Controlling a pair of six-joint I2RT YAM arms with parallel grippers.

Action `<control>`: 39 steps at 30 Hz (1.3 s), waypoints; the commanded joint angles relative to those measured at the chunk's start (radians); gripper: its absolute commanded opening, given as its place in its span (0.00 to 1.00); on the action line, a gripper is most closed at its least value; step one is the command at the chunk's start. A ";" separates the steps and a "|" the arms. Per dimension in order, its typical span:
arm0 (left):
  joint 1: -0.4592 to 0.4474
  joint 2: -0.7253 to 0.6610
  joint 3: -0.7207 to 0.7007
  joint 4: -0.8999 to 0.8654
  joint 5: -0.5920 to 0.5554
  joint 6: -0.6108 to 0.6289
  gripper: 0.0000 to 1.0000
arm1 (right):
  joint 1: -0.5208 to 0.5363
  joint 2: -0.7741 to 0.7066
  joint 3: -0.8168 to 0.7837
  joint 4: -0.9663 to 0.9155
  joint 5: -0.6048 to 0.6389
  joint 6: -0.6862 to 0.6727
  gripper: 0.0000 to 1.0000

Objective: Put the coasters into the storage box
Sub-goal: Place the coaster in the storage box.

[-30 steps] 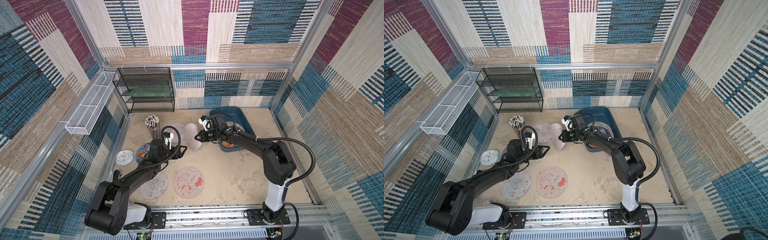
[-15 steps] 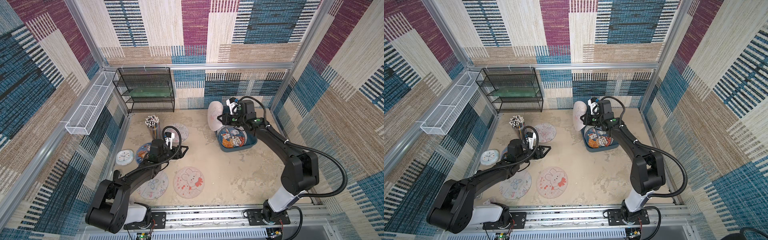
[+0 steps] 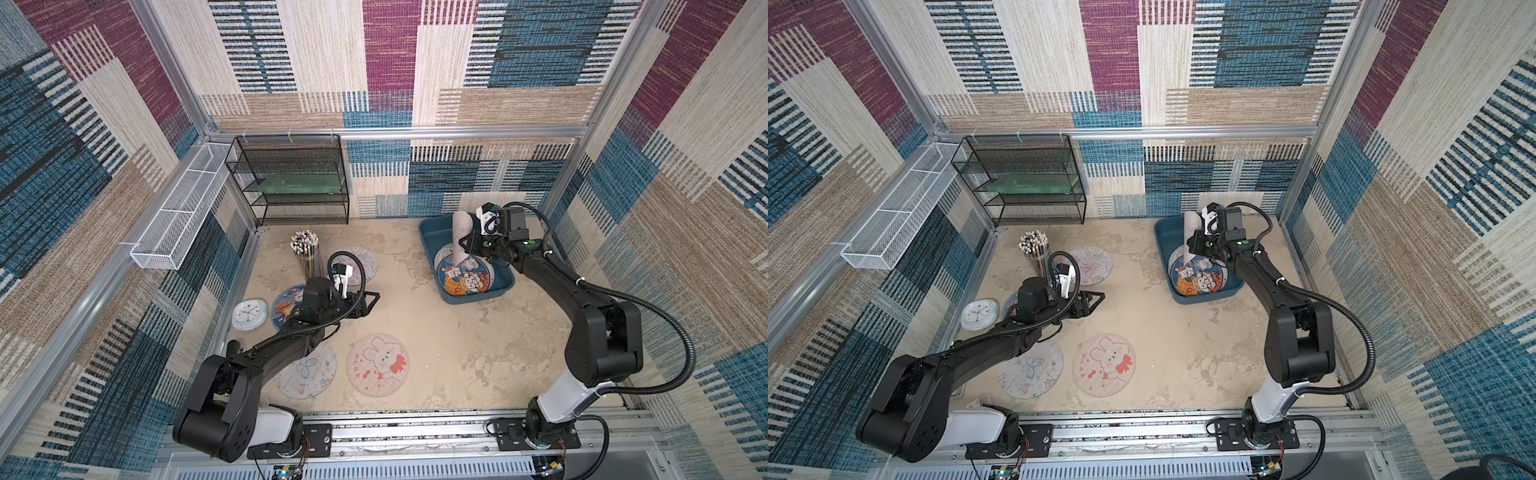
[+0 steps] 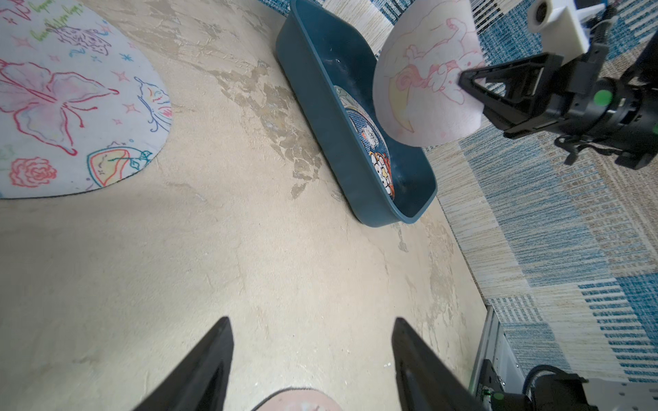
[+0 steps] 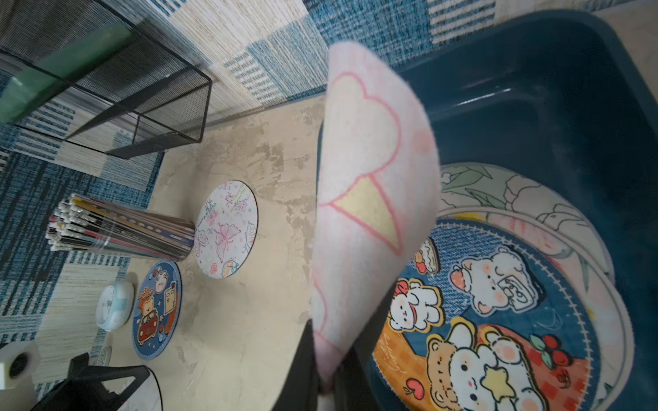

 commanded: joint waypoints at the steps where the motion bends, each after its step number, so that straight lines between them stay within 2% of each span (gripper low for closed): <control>1: -0.003 0.002 0.008 0.018 -0.005 0.010 0.70 | -0.006 0.022 -0.031 0.048 -0.016 -0.006 0.09; 7: -0.012 -0.003 0.010 0.006 -0.017 0.024 0.70 | -0.043 0.088 -0.085 0.060 0.019 0.001 0.10; 12: -0.015 -0.005 0.012 -0.006 -0.025 0.031 0.70 | -0.062 0.152 -0.069 0.016 0.106 -0.010 0.15; 17: -0.018 -0.003 0.016 -0.014 -0.025 0.033 0.70 | -0.062 0.195 -0.046 -0.007 0.160 -0.023 0.28; 21: -0.018 -0.008 0.016 -0.021 -0.030 0.039 0.70 | -0.062 0.202 -0.039 -0.018 0.205 -0.031 0.44; 27: -0.019 -0.019 0.021 -0.059 -0.038 0.048 0.70 | -0.062 0.193 -0.035 -0.034 0.237 -0.043 0.58; 32: -0.021 -0.021 0.031 -0.132 -0.056 0.052 0.70 | -0.062 0.167 -0.041 -0.038 0.258 -0.045 0.62; 35: -0.024 -0.030 0.021 -0.147 -0.055 0.046 0.70 | -0.062 0.138 -0.051 -0.038 0.263 -0.043 0.68; 39: -0.028 -0.054 0.000 -0.161 -0.063 0.040 0.70 | -0.046 0.079 -0.068 -0.038 0.279 -0.042 0.70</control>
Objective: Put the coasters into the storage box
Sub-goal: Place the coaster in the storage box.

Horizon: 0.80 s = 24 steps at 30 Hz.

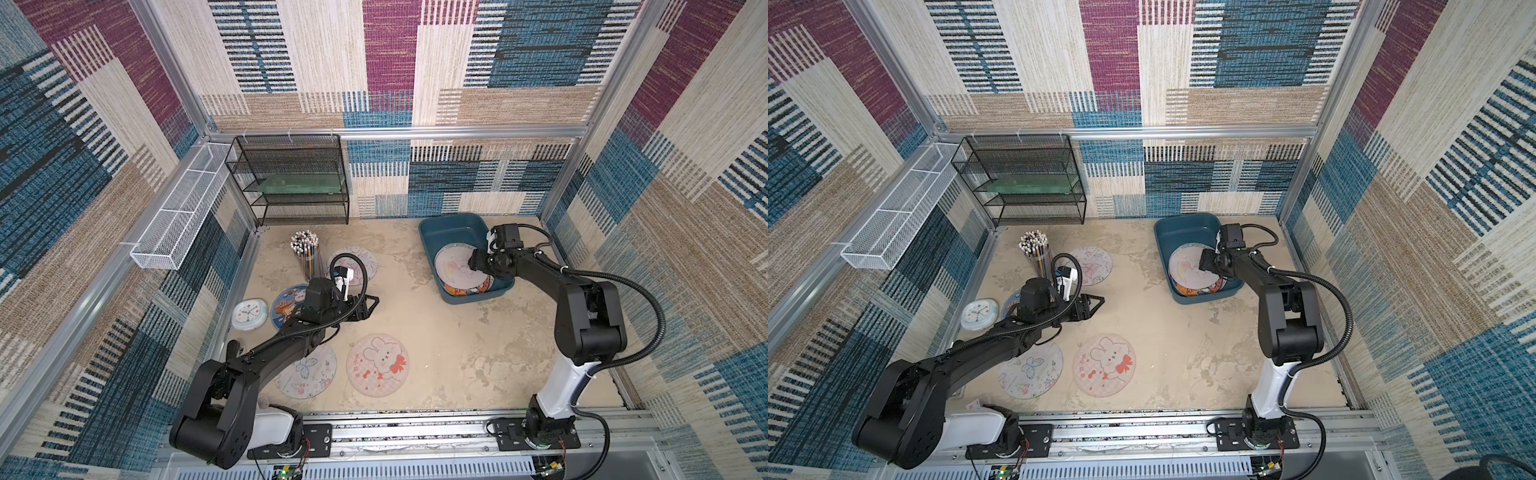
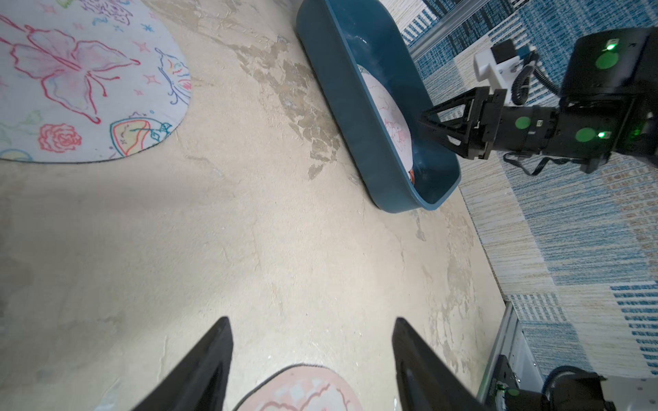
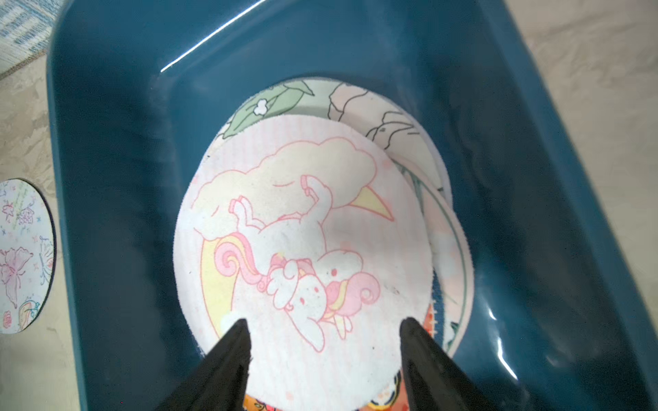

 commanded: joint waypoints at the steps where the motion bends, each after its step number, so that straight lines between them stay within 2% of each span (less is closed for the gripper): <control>1: -0.003 -0.021 -0.012 -0.035 -0.012 0.015 0.70 | 0.024 -0.050 -0.009 0.006 0.019 -0.007 0.70; 8: -0.005 -0.073 -0.053 -0.097 -0.083 -0.025 0.70 | 0.202 -0.159 0.000 -0.022 0.084 -0.052 0.71; 11: -0.005 -0.103 -0.086 -0.107 -0.084 -0.046 0.70 | 0.272 -0.184 0.010 -0.041 0.066 -0.068 0.71; 15: -0.006 -0.158 -0.131 -0.138 -0.088 -0.065 0.70 | 0.362 -0.190 0.004 -0.039 0.017 -0.066 0.71; 19: -0.008 -0.238 -0.181 -0.165 -0.095 -0.098 0.70 | 0.454 -0.168 -0.025 -0.007 -0.082 -0.049 0.71; 24: -0.020 -0.381 -0.210 -0.318 -0.131 -0.106 0.70 | 0.541 -0.121 -0.067 0.007 -0.150 -0.039 0.72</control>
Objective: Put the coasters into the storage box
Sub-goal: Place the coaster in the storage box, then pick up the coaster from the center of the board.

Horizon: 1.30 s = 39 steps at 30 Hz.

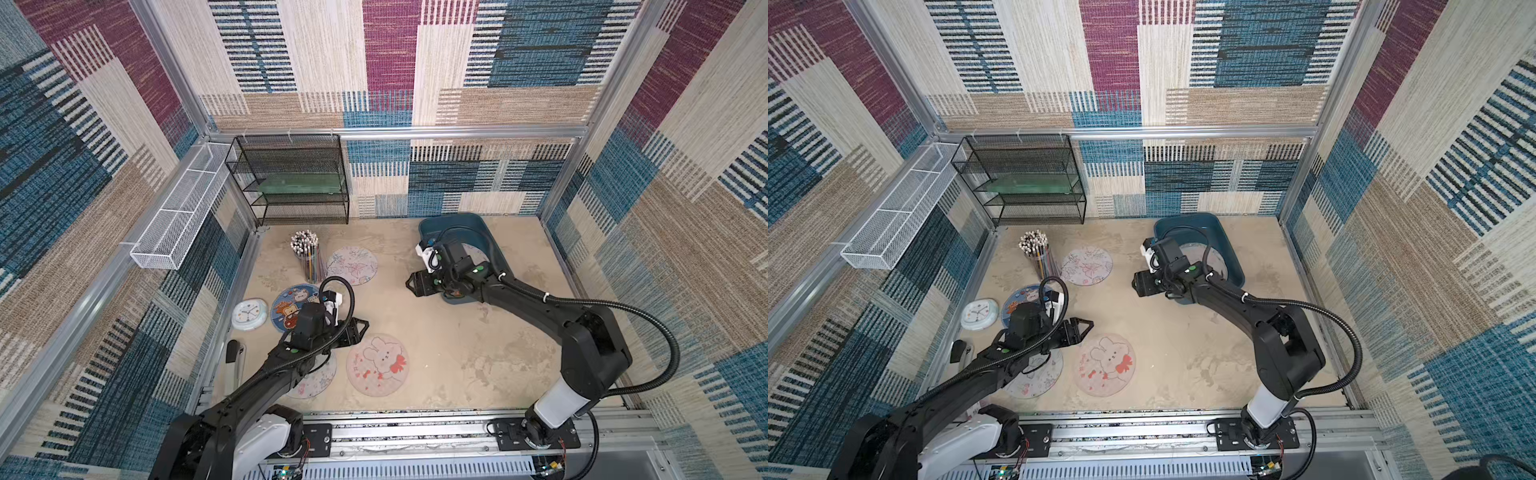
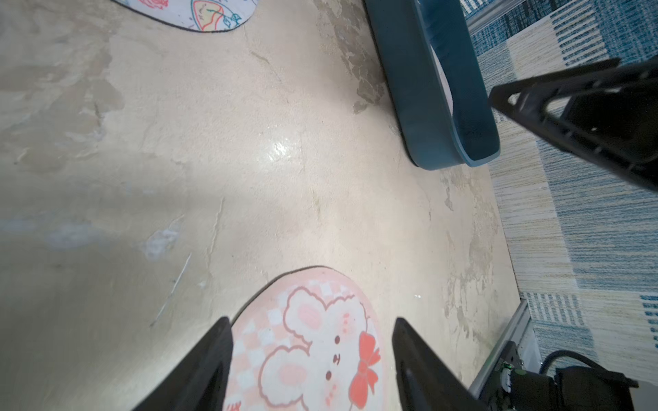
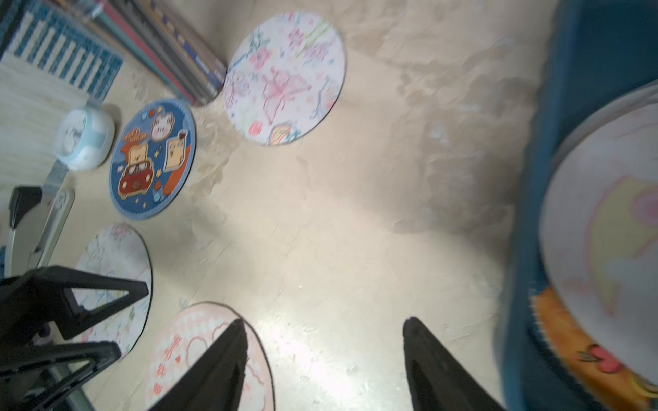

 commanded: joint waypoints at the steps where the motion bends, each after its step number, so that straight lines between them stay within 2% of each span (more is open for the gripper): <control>1: -0.007 -0.084 -0.013 -0.131 -0.028 -0.023 0.70 | 0.033 0.024 -0.031 0.037 -0.092 0.017 0.72; 5: -0.010 -0.194 -0.020 -0.270 -0.060 -0.021 0.70 | 0.057 0.052 -0.096 0.084 -0.179 0.039 0.73; 11: -0.013 -0.282 -0.044 -0.337 -0.053 -0.048 0.70 | 0.097 0.073 -0.144 0.105 -0.200 0.054 0.73; 28: -0.045 -0.229 -0.074 -0.377 0.025 -0.074 0.70 | 0.125 0.063 -0.257 0.094 -0.275 0.067 0.73; 33: -0.056 -0.217 -0.076 -0.397 0.005 -0.077 0.70 | 0.127 0.051 -0.292 0.068 -0.285 0.060 0.73; 39: -0.068 -0.203 -0.090 -0.378 -0.016 -0.087 0.70 | 0.138 0.056 -0.333 0.082 -0.370 0.062 0.73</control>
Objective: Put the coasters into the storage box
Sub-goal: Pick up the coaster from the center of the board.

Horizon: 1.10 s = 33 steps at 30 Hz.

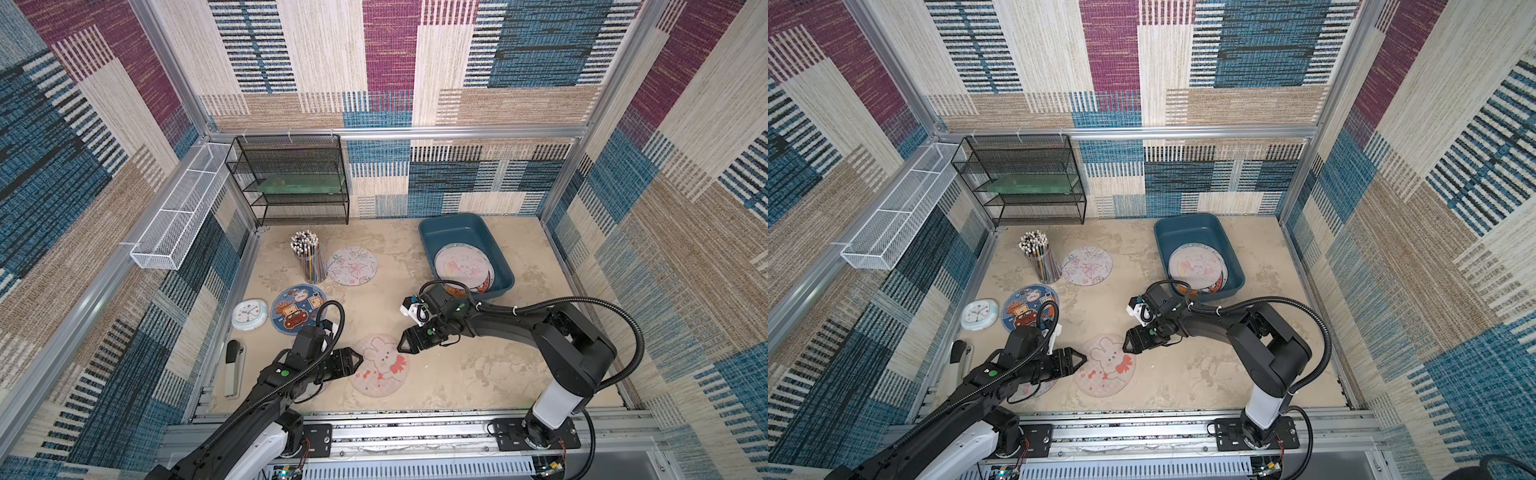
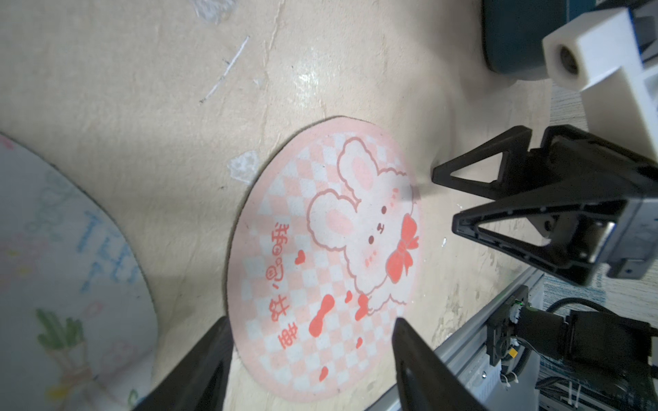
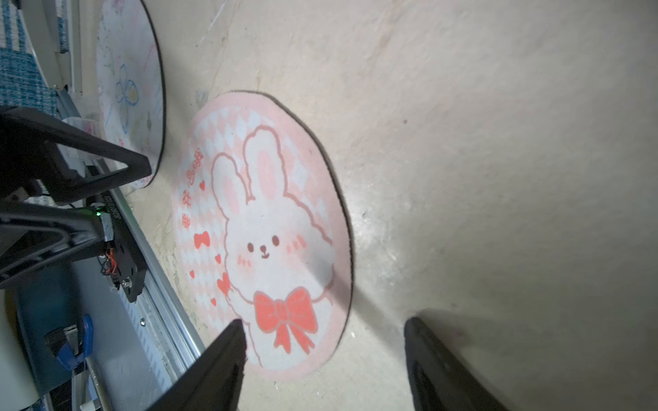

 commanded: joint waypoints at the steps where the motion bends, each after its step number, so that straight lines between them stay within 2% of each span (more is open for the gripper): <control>1: -0.006 0.008 -0.013 0.013 -0.014 -0.021 0.70 | 0.014 0.019 -0.008 -0.029 -0.041 0.000 0.73; 14: -0.038 0.070 -0.038 0.119 -0.030 -0.056 0.70 | 0.038 0.147 0.030 0.111 -0.150 0.074 0.72; 23: -0.048 0.081 -0.026 0.136 -0.046 -0.064 0.69 | 0.032 0.201 0.072 0.129 -0.151 0.078 0.67; 28: -0.050 0.072 -0.011 0.116 -0.063 -0.062 0.63 | 0.018 0.205 0.063 0.143 -0.159 0.081 0.67; 33: -0.051 0.100 0.016 0.139 -0.063 -0.058 0.51 | 0.011 0.207 0.063 0.160 -0.168 0.086 0.67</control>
